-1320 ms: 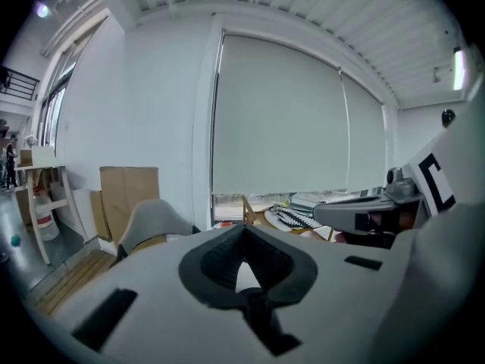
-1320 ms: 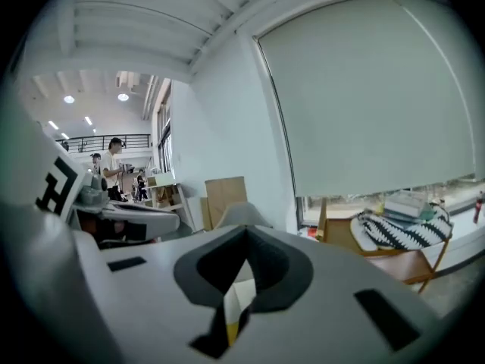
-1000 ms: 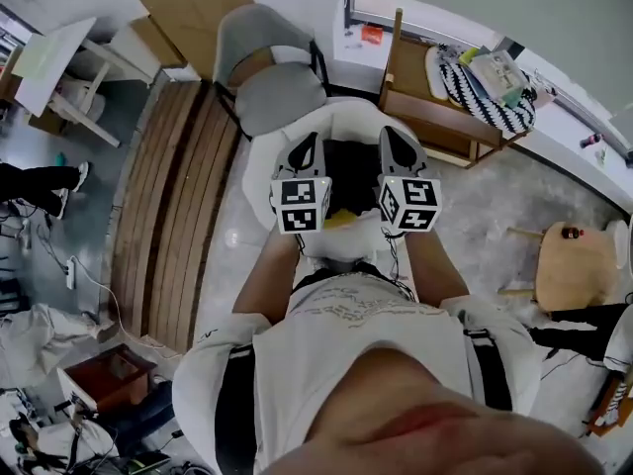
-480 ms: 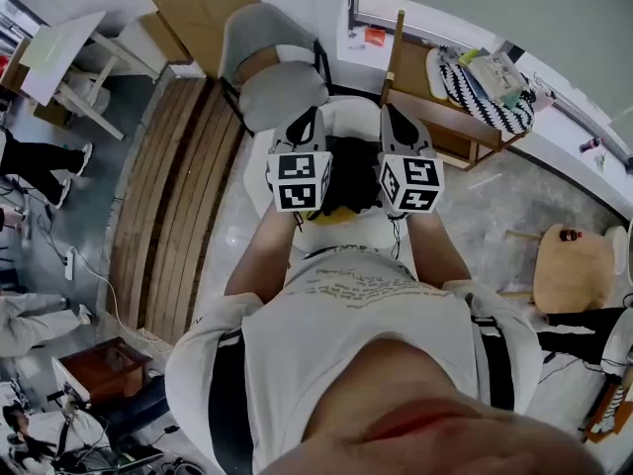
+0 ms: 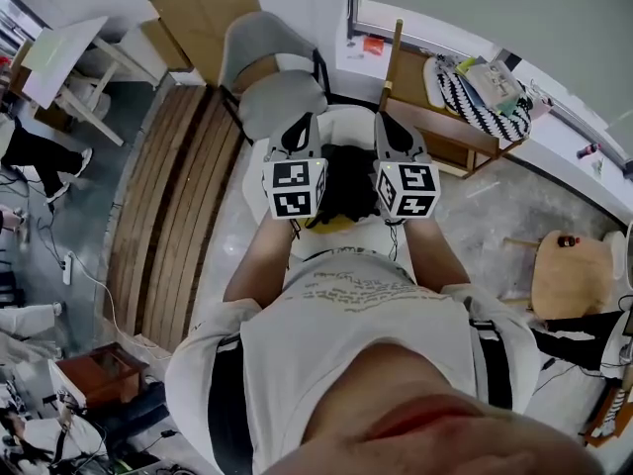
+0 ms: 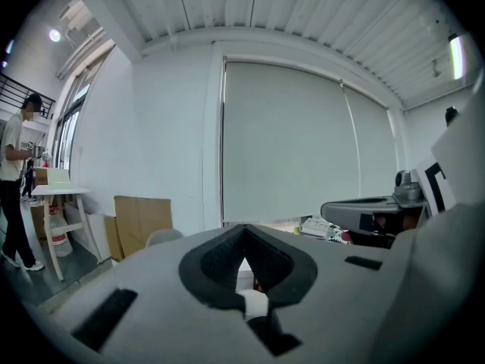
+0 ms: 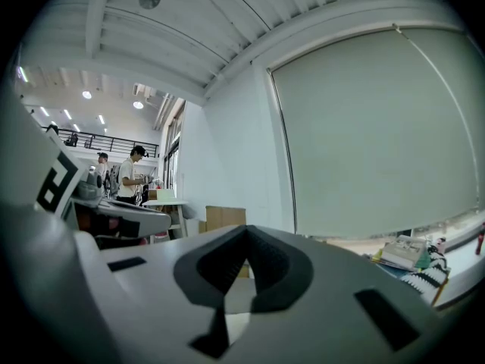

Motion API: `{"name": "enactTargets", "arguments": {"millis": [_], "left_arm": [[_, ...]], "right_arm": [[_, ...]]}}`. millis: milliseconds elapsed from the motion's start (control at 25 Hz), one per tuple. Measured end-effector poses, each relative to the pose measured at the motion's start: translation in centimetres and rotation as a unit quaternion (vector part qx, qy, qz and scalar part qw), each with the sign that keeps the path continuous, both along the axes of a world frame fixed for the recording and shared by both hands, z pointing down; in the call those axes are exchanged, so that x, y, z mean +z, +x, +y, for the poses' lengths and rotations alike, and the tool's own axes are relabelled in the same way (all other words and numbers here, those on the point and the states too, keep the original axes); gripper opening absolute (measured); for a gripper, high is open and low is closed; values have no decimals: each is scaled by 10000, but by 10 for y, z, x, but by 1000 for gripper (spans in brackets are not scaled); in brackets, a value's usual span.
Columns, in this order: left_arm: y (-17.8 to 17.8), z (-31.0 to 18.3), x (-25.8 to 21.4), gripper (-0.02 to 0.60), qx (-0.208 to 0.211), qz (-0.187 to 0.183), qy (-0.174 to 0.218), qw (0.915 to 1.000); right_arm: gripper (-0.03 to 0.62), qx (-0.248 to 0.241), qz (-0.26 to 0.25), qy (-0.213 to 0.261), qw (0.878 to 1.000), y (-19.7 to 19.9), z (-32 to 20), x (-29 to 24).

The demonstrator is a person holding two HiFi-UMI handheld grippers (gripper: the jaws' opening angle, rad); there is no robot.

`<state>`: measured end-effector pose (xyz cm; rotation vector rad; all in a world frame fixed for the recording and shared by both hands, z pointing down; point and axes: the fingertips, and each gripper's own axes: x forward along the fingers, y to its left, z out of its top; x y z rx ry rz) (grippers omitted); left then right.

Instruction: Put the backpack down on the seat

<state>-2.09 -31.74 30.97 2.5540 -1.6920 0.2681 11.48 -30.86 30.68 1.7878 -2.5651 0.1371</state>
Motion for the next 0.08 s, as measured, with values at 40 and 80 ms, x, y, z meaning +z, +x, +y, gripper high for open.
{"name": "enactTargets", "arguments": {"millis": [40,80], "left_arm": [[0,1,0,21,-1,2,-3,10000],[0,2,1,21,-2,5,-6,10000]], "right_arm": [[26,-7,5,-5,10000,0,1,0],[26,-14,10,-10,10000,0,2,1]]}}
